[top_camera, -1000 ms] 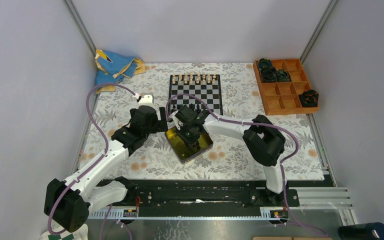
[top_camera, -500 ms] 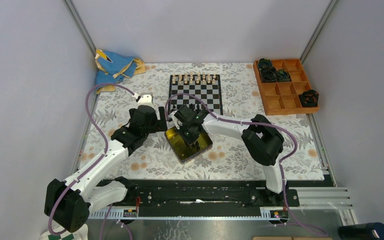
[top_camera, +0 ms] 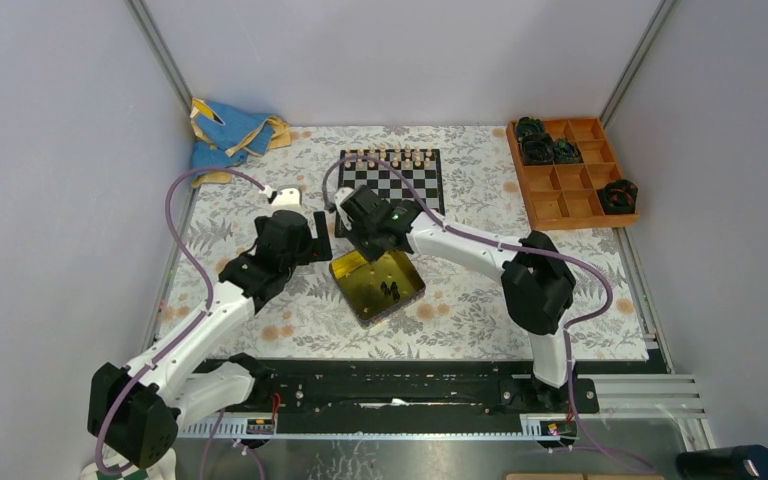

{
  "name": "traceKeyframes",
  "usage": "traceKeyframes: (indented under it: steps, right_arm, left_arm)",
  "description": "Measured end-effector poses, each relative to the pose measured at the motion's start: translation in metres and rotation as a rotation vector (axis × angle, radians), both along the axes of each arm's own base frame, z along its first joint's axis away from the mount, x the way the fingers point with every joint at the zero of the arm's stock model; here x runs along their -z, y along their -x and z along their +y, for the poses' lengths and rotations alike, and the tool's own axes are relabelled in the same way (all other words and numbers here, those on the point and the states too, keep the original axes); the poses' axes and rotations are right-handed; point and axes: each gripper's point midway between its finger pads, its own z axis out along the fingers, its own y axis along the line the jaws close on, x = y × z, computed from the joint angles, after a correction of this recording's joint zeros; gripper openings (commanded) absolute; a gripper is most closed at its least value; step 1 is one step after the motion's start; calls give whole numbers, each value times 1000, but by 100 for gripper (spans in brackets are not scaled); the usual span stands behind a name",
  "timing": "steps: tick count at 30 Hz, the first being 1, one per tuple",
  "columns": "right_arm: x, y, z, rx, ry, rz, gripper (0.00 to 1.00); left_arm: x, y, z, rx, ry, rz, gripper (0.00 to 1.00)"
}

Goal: Set up the chess pieces on the board
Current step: Pick up the chess piece from the storage box, then place the chess piece on the chessboard.

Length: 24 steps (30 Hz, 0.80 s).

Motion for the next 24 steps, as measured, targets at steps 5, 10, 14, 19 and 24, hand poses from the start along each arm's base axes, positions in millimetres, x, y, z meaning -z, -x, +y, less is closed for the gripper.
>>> traceKeyframes:
  steps: [5,10,14,19,24]
  right_arm:
    - [-33,-29,2,65,-19,-121,0]
    - [-49,-66,-19,171,-11,-192,0]
    - [-64,-110,-39,279,-16,-252,0]
    - [-62,-155,-62,380,1,-285,0]
    - [-34,-180,-82,438,63,-265,0]
  left_arm:
    - [-2,0,0,-1,2,-6,99]
    - [-7,1,2,-4,9,-21,99]
    - [-9,0,3,-9,12,-27,99]
    - [-9,0,3,-10,12,-27,99]
    - [-9,0,3,-10,12,-28,99]
